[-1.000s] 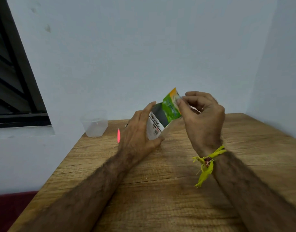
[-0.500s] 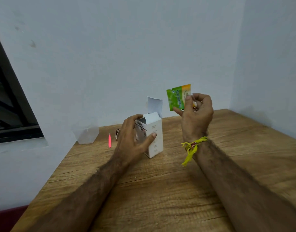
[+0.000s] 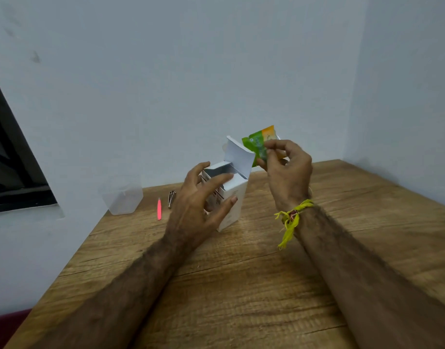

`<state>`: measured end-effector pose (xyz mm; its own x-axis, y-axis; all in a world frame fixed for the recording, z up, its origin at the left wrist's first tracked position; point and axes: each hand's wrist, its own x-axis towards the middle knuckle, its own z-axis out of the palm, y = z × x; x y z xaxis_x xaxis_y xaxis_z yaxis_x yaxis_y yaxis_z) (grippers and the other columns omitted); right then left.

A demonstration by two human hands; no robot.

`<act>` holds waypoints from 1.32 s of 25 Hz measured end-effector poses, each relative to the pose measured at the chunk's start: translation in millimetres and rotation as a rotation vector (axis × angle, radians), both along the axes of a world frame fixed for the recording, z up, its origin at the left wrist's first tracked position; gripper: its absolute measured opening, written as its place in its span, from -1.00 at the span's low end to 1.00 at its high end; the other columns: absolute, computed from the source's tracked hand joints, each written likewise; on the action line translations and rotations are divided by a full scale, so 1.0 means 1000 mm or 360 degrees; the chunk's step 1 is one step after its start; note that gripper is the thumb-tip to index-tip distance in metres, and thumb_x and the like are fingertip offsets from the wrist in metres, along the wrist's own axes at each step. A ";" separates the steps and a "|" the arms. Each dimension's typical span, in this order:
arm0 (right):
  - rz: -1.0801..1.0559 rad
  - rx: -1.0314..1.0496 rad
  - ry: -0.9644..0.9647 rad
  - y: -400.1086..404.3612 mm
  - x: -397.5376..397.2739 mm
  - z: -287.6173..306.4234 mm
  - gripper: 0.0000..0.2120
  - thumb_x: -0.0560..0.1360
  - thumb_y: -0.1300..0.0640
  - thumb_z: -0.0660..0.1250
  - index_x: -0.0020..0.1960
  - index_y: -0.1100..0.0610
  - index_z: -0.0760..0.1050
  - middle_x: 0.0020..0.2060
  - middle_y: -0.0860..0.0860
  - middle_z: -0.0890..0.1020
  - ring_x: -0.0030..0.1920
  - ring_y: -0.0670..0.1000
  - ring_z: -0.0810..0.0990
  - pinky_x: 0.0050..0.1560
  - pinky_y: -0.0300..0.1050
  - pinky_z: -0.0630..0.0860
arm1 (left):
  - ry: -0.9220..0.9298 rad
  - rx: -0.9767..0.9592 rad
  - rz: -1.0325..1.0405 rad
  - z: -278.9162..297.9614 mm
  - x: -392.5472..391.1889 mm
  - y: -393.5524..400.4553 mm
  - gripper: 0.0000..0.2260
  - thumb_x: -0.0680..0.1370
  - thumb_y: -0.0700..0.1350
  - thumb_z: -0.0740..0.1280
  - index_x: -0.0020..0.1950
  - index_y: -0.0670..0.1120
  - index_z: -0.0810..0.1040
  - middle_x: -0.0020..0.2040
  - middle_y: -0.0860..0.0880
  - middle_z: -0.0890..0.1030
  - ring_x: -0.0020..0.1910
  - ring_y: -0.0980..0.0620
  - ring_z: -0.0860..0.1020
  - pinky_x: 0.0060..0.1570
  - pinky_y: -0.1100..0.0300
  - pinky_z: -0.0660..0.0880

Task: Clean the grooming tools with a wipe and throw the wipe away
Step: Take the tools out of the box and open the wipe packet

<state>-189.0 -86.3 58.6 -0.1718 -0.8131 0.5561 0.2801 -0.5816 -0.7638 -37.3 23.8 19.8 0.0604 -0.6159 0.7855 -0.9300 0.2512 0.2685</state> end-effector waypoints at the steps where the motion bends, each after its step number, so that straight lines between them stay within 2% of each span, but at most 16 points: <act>1: 0.0025 0.0035 0.0099 0.001 0.002 0.000 -0.90 0.54 0.23 0.36 -0.01 0.17 0.65 -0.20 -0.04 0.66 -0.11 0.05 0.73 -0.06 0.02 0.68 | 0.0048 -0.0014 -0.0009 0.000 0.001 0.000 -0.57 0.51 0.10 0.46 0.36 0.05 0.57 0.48 -0.13 0.35 0.28 -0.04 0.49 -0.09 -0.09 0.66; 3: 0.0145 0.0095 0.0366 0.005 0.005 0.000 -0.77 0.53 -0.03 0.36 0.01 0.09 0.68 -0.19 -0.08 0.69 -0.08 -0.01 0.70 0.00 0.04 0.65 | 0.0081 -0.0066 -0.0054 0.001 0.003 0.001 -0.53 0.50 0.09 0.48 0.38 0.02 0.54 0.47 -0.12 0.37 0.31 -0.04 0.47 -0.05 -0.08 0.65; 4: 0.0260 0.0113 0.0467 0.008 0.007 -0.001 -0.68 0.51 -0.16 0.34 0.00 0.06 0.69 -0.22 -0.12 0.69 -0.11 -0.07 0.68 -0.04 0.00 0.62 | 0.0063 -0.0111 -0.0077 0.001 0.003 0.002 -0.48 0.49 0.09 0.48 0.41 0.01 0.49 0.45 -0.09 0.38 0.32 -0.03 0.47 -0.03 -0.05 0.65; 6: 0.0532 0.0119 0.0561 0.015 0.009 -0.001 -0.59 0.49 -0.28 0.32 -0.02 0.04 0.70 -0.26 -0.18 0.69 -0.17 -0.12 0.65 -0.07 -0.07 0.56 | 0.0096 -0.0205 -0.0110 0.001 0.002 0.003 -0.35 0.45 0.09 0.52 0.45 -0.03 0.35 0.36 0.08 0.40 0.27 0.05 0.50 -0.07 0.14 0.64; 8: 0.0712 0.0096 0.0582 0.019 0.010 0.000 -0.59 0.48 -0.29 0.35 0.00 0.03 0.71 -0.12 -0.07 0.73 0.01 0.02 0.68 0.14 0.10 0.57 | 0.0204 -0.0229 -0.0108 0.002 0.003 0.003 -0.24 0.39 0.07 0.57 0.46 -0.07 0.27 0.29 0.25 0.34 0.21 0.13 0.52 -0.14 0.22 0.63; 10: 0.0801 0.0062 0.0592 0.024 0.008 0.003 -0.58 0.45 -0.29 0.39 0.03 0.03 0.71 -0.04 0.02 0.73 0.12 0.12 0.65 0.28 0.23 0.50 | 0.0236 -0.0200 -0.0109 0.001 0.006 0.003 -0.16 0.36 0.05 0.60 0.49 -0.03 0.20 0.32 0.28 0.33 0.25 0.17 0.49 -0.06 0.09 0.64; 12: 0.0808 0.0020 0.0636 0.027 0.006 0.004 -0.67 0.46 -0.19 0.44 0.06 0.03 0.70 -0.06 -0.01 0.74 0.08 0.10 0.67 0.26 0.21 0.52 | 0.0226 -0.0189 -0.0124 0.002 0.005 0.004 -0.12 0.35 0.05 0.61 0.51 0.01 0.16 0.37 0.27 0.35 0.29 0.14 0.49 0.02 0.00 0.62; 15: 0.0603 -0.0103 0.0799 0.032 0.008 0.000 -0.83 0.50 0.06 0.45 0.06 0.06 0.69 -0.14 0.01 0.74 -0.04 0.06 0.70 0.05 0.21 0.61 | 0.0202 -0.0233 -0.0150 0.005 0.003 0.005 -0.12 0.35 0.02 0.61 0.52 -0.10 0.22 0.39 0.53 0.18 0.30 0.12 0.50 0.06 0.04 0.60; 17: 0.0530 -0.0187 0.0765 0.034 0.008 -0.001 -0.81 0.52 0.03 0.43 0.10 0.05 0.68 -0.09 0.01 0.72 -0.04 0.04 0.69 -0.01 0.16 0.62 | 0.0219 -0.0225 -0.0132 0.007 0.003 0.004 -0.11 0.34 0.02 0.62 0.53 -0.11 0.22 0.35 0.62 0.10 0.31 0.12 0.50 0.09 0.03 0.58; 19: 0.0592 -0.0240 0.0680 0.037 0.007 0.002 -0.71 0.55 -0.13 0.35 0.14 0.01 0.67 0.00 -0.02 0.70 0.04 0.00 0.66 0.05 0.05 0.59 | 0.0246 -0.0216 -0.0107 0.009 0.003 0.005 -0.09 0.34 0.03 0.62 0.53 -0.02 0.15 0.35 0.60 0.14 0.30 0.10 0.51 0.13 -0.05 0.57; 21: 0.0704 -0.0159 0.0596 0.038 0.007 0.006 -0.55 0.58 -0.26 0.22 0.11 0.06 0.68 0.04 0.12 0.67 0.09 0.12 0.63 0.13 0.13 0.56 | 0.0266 -0.0207 -0.0111 0.010 0.003 0.008 -0.08 0.33 0.05 0.61 0.50 0.13 0.08 0.45 0.38 0.25 0.29 0.07 0.52 0.18 -0.13 0.54; 22: 0.0728 -0.0118 0.0594 0.039 0.008 0.006 -0.55 0.59 -0.24 0.21 0.10 0.09 0.68 0.05 0.17 0.66 0.11 0.16 0.62 0.14 0.18 0.55 | 0.0270 -0.0191 -0.0124 0.011 0.003 0.008 -0.11 0.33 0.06 0.60 0.45 0.23 0.07 0.48 0.21 0.32 0.29 0.05 0.52 0.19 -0.15 0.53; 24: 0.0628 -0.0172 0.0697 0.040 0.011 0.002 -0.72 0.58 -0.08 0.33 0.15 0.05 0.68 0.07 0.09 0.63 0.14 0.05 0.62 0.11 0.07 0.58 | 0.0283 -0.0149 -0.0142 0.011 0.004 0.009 -0.11 0.34 0.03 0.61 0.39 0.31 0.03 0.47 0.00 0.40 0.26 0.01 0.54 0.14 -0.11 0.58; 26: 0.0537 -0.0283 0.0823 0.044 0.013 -0.003 -0.73 0.52 0.04 0.44 0.21 0.03 0.65 0.10 -0.01 0.61 0.17 -0.05 0.61 0.09 -0.02 0.62 | 0.0304 -0.0137 -0.0136 0.010 0.006 0.008 -0.10 0.34 0.00 0.62 0.39 0.33 0.02 0.45 -0.03 0.43 0.25 0.01 0.54 0.09 -0.07 0.60; 30: 0.0463 -0.0290 0.0774 0.043 0.016 -0.007 -0.67 0.46 0.13 0.51 0.22 0.10 0.65 0.11 0.00 0.61 0.17 0.00 0.62 0.07 0.04 0.64 | 0.0308 -0.0163 -0.0158 0.007 0.008 0.006 -0.08 0.33 0.00 0.63 0.43 0.29 0.04 0.43 -0.01 0.44 0.25 0.02 0.54 0.06 -0.04 0.61; 33: 0.0489 -0.0257 0.0740 0.044 0.019 -0.007 -0.67 0.45 0.15 0.52 0.20 0.08 0.65 0.12 0.00 0.60 0.18 -0.01 0.61 0.08 0.02 0.64 | 0.0290 -0.0194 -0.0159 0.007 0.008 0.007 -0.11 0.34 0.00 0.62 0.45 0.26 0.09 0.46 0.02 0.39 0.26 0.03 0.53 0.05 -0.06 0.63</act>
<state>-169.7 -42.0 51.2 0.3508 -0.6857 0.6378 0.1107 -0.6460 -0.7553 -29.4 31.2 26.6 0.1514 -0.5272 0.8361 -0.8379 0.3803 0.3915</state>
